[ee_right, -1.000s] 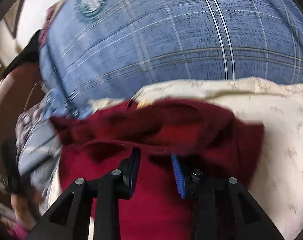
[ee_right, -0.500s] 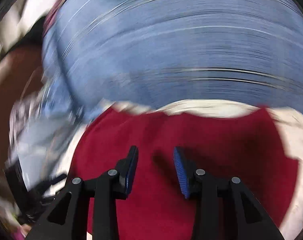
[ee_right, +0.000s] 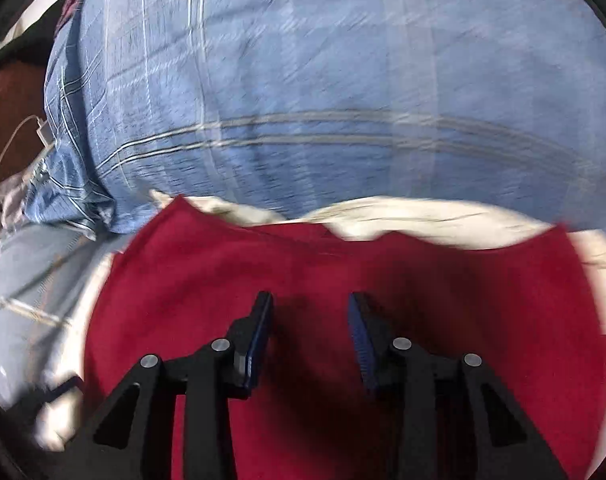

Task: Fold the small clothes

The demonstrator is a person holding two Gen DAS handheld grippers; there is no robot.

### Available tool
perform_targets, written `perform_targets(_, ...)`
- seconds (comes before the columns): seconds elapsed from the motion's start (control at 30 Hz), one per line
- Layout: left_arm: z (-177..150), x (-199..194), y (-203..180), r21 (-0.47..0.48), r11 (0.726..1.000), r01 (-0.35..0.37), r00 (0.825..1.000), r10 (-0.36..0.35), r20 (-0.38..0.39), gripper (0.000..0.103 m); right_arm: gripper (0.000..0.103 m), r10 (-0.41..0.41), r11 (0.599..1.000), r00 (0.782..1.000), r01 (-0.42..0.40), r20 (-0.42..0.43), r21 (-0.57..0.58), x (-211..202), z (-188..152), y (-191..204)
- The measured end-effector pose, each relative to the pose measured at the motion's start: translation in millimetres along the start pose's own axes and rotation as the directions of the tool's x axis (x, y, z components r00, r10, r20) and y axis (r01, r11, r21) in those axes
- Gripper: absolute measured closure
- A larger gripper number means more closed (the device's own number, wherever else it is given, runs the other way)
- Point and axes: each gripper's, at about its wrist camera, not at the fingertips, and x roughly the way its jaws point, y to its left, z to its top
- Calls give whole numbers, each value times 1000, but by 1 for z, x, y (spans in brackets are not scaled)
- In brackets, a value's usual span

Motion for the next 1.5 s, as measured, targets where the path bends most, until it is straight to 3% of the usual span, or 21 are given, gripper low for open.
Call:
perform_targets(0.07, 1, -2, 2, -8, 1000, 5, 1000, -5, 2, 30, 56, -63, 997, 998, 63, 8, 49, -13, -9, -34)
perform_targets(0.13, 1, -1, 3, -13, 1000, 4, 1000, -4, -2, 30, 47, -162, 980, 986, 165, -35, 107, -14, -20, -71)
perform_targets(0.2, 0, 1, 3, -13, 1000, 7, 1000, -7, -7, 30, 43, -82, 978, 996, 89, -44, 189, -14, -30, -96)
perform_targets(0.27, 0, -1, 6, -21, 1000, 16, 1000, -17, -14, 30, 44, -97, 973, 994, 105, -45, 204, -29, -31, -99)
perform_targets(0.37, -1, -12, 13, -31, 997, 68, 998, -69, -12, 32, 41, -46, 982, 999, 44, 4, 182, -70, -42, -97)
perform_targets(0.5, -3, -32, 19, 7, 993, 115, 993, -115, 18, 32, 36, -100, 979, 995, 95, 18, 180, -114, -81, -107)
perform_targets(0.63, -3, -34, 21, -1, 992, 125, 992, -125, 22, 32, 36, -72, 976, 995, 85, -71, 200, -113, -107, -116)
perform_targets(0.67, -4, -33, 21, -2, 993, 119, 993, -119, 17, 32, 42, -60, 980, 993, 79, -106, 181, -105, -113, -114)
perform_targets(0.7, -5, -32, 20, -1, 993, 115, 993, -115, 13, 32, 66, -53, 985, 991, 72, -122, 159, -99, -117, -109)
perform_targets(0.83, -9, -35, 25, -28, 996, 86, 996, -86, 7, 32, 87, -119, 993, 990, 119, -79, 7, -109, -116, -83)
perform_targets(0.87, -9, -38, 31, -48, 996, 77, 997, -77, 8, 32, 97, -126, 992, 990, 127, -61, 3, -116, -110, -83)
perform_targets(1.0, -4, -42, 46, -110, 994, 12, 1000, -10, 26, 32, 98, -164, 986, 981, 166, -103, 11, -111, -113, -94)
perform_targets(1.1, -2, -46, 54, -150, 988, 23, 999, -18, 35, 32, 95, -205, 979, 977, 204, -57, -27, -120, -110, -75)
perform_targets(1.17, -1, -48, 55, -157, 987, 31, 999, -25, 41, 32, 80, -212, 977, 977, 212, 15, 9, -140, -110, -61)
perform_targets(1.23, -1, -50, 55, -155, 988, 21, 999, -14, 46, 32, 60, -92, 996, 993, 92, 70, 7, -153, -103, -35)
perform_targets(1.27, 0, -51, 54, -157, 987, 17, 999, -10, 49, 32, 56, -24, 1000, 997, 25, 77, -15, -153, -101, -19)
perform_targets(1.33, 1, -50, 56, -162, 987, 19, 999, -12, 47, 32, 56, 128, 986, 991, -123, 37, -116, -143, -100, 28)
perform_targets(1.4, 2, -50, 59, -169, 986, 16, 999, -8, 47, 32, 56, 220, 945, 975, -216, -13, -246, -126, -105, 83)
perform_targets(1.47, 2, -51, 64, -174, 985, 3, 999, 6, 50, 32, 56, 227, 908, 974, -222, -29, -355, -109, -109, 121)
perform_targets(1.5, 3, -50, 67, -180, 984, -6, 999, 14, 48, 32, 56, 191, 886, 981, -183, -24, -426, -99, -111, 141)
